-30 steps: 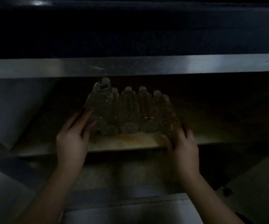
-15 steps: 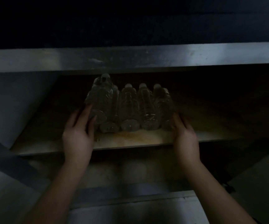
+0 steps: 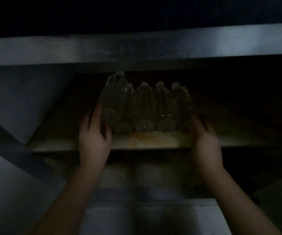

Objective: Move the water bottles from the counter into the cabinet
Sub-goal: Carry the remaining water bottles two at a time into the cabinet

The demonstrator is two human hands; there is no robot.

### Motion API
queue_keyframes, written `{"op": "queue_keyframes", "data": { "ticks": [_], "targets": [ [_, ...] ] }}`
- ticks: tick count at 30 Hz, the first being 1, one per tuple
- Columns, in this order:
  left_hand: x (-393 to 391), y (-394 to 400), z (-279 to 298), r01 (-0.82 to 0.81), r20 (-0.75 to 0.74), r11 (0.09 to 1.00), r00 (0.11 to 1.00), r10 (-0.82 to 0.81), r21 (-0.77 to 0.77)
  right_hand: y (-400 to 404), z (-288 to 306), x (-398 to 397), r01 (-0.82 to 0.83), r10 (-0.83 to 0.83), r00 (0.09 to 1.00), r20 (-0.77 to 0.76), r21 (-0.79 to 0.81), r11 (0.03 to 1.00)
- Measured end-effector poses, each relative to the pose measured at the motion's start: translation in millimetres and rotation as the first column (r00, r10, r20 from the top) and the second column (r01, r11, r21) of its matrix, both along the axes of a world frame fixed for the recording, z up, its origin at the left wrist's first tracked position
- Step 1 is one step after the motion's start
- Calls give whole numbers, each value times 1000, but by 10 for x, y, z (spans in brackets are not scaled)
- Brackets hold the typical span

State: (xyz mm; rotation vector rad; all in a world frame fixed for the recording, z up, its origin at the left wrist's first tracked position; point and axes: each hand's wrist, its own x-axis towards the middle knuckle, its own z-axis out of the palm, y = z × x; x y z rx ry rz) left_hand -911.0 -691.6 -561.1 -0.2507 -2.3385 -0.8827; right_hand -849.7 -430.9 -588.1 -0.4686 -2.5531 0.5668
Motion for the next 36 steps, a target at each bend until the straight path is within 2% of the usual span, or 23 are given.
{"op": "queue_keyframes", "data": {
  "ticks": [5,7,10,13,18,22,27,31,33,36],
  "targets": [
    [163,-146,305,47,151,997,988,-38,-55,-80,307,247,-94,98,993,61,-52,994],
    [252,-245,525,68,212,985,977,-33,-158,-137,515,433,-143,145,981,133,-25,989],
    [380,-400,798,139,343,921,939,-6,-365,-292,775,734,-208,196,943,270,17,978],
    [703,-481,980,244,469,858,883,-4,-451,-428,1044,1062,-243,217,874,435,6,970],
    [1398,-470,1501,392,654,794,757,9,-465,-553,1742,1514,-311,282,761,584,-52,949],
    [2027,-427,2156,474,739,783,674,-29,-402,-715,2453,1918,-351,348,661,665,-136,926],
    [2663,-413,2967,544,793,747,609,-38,-382,-857,3292,2385,-389,430,562,707,-233,891],
    [2876,-383,3376,609,822,703,567,-61,-368,-883,3787,2631,-364,380,496,781,-210,907],
    [2919,-345,3567,620,819,703,566,-93,-349,-865,4039,2752,-342,334,487,807,-175,923],
    [2969,-251,3856,669,775,666,595,-215,-330,-843,4410,3043,-275,273,553,788,-137,952]
  ]
}}
